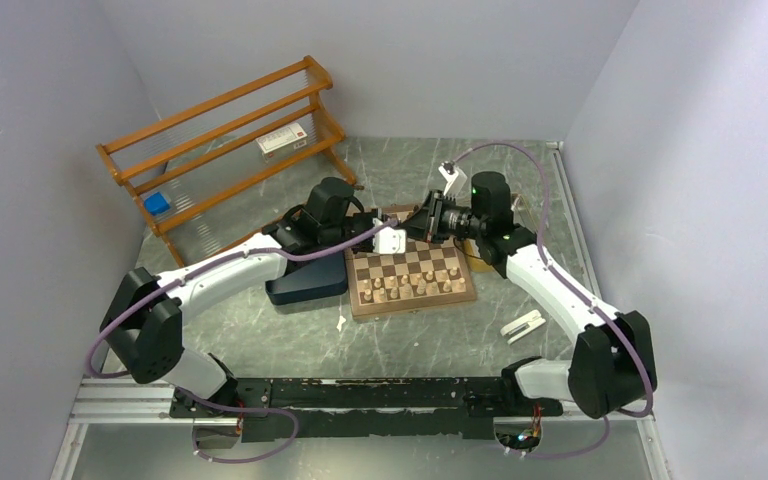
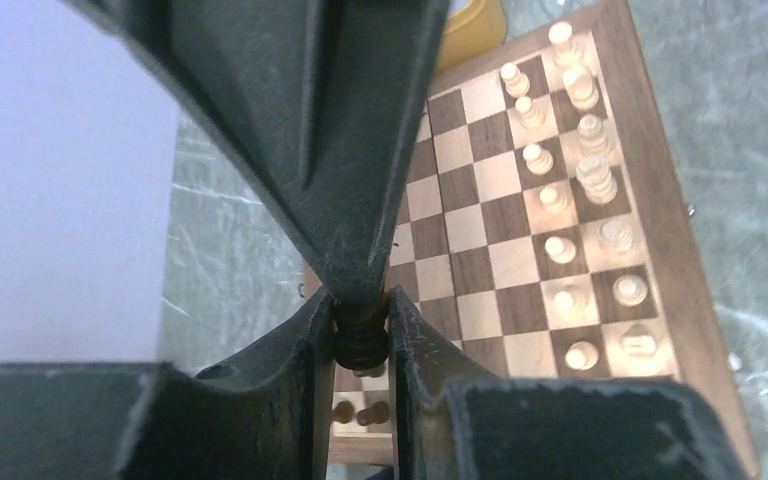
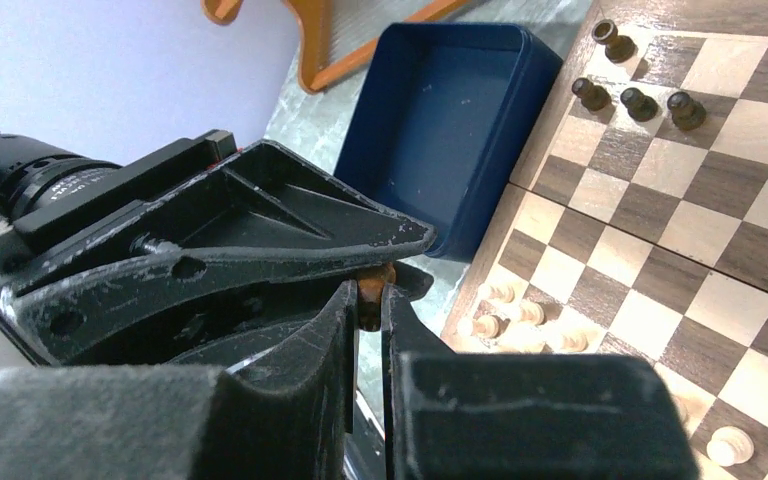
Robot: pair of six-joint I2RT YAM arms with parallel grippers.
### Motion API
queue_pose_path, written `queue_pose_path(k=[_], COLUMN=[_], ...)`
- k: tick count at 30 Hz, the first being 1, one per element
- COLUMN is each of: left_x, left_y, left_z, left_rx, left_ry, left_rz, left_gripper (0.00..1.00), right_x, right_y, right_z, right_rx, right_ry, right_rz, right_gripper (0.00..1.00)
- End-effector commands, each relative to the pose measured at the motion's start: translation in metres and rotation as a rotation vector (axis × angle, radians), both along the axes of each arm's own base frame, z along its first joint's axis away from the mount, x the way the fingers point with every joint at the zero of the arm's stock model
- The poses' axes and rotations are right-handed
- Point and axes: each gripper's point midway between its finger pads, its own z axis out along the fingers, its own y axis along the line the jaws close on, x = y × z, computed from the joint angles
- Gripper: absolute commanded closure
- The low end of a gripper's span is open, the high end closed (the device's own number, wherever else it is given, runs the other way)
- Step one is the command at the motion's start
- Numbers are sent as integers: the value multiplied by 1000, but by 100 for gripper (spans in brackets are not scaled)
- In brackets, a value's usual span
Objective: Set up the chess pieces on the board
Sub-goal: Place the chess piece on the chessboard.
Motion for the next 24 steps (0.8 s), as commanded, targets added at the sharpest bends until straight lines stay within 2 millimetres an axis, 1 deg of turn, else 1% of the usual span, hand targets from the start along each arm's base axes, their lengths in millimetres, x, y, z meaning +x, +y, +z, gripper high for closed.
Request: queue_pose_path(k=[1,3,4,7,8,10,11,13,14,15,16,17,19,22,24], left_x=[-5,-6,-7,-10,-10,-12,-12,-12,-12,-12,-12,-12,-13,-11,1], left_y=[-17,-20,-21,-21,-21,-22,-23,-23,-21,-19,-17,-15,-8,5,22], left_z=[19,21,20,15,13,12,14,14,12,12,11,11,12,18,21], left_rx=[-126,-148,-155,-154,-153,-161,-174,-188,-192,-199,-203,-207,-214,-258,-297], left_ry=[160,199,212,244,253,262,265,281,293,306,319,334,353,371,379], left_rz=[59,68,67,70,76,67,67,84,102,121,141,163,201,296,443], left_gripper=[90,91,91,91,90,84,78,64,55,15,1,3,3,3,3], right_x=[12,12,13,17,18,20,22,29,33,39,44,49,59,77,86], right_y=[2,3,2,-1,-2,-3,-4,-7,-11,-15,-21,-28,-43,-64,-76], right_z=[37,40,40,41,42,43,44,43,40,39,36,34,30,25,17], right_rx=[106,125,125,115,113,106,100,64,33,-1,-38,-69,-131,-248,-345], right_ry=[-97,-95,-97,-111,-115,-124,-126,-131,-130,-137,-134,-134,-133,-140,-133], right_rz=[-71,-79,-87,-117,-122,-135,-140,-166,-186,-211,-235,-261,-314,-391,-417], right_gripper=[92,89,90,100,100,100,100,100,100,100,100,100,100,100,100])
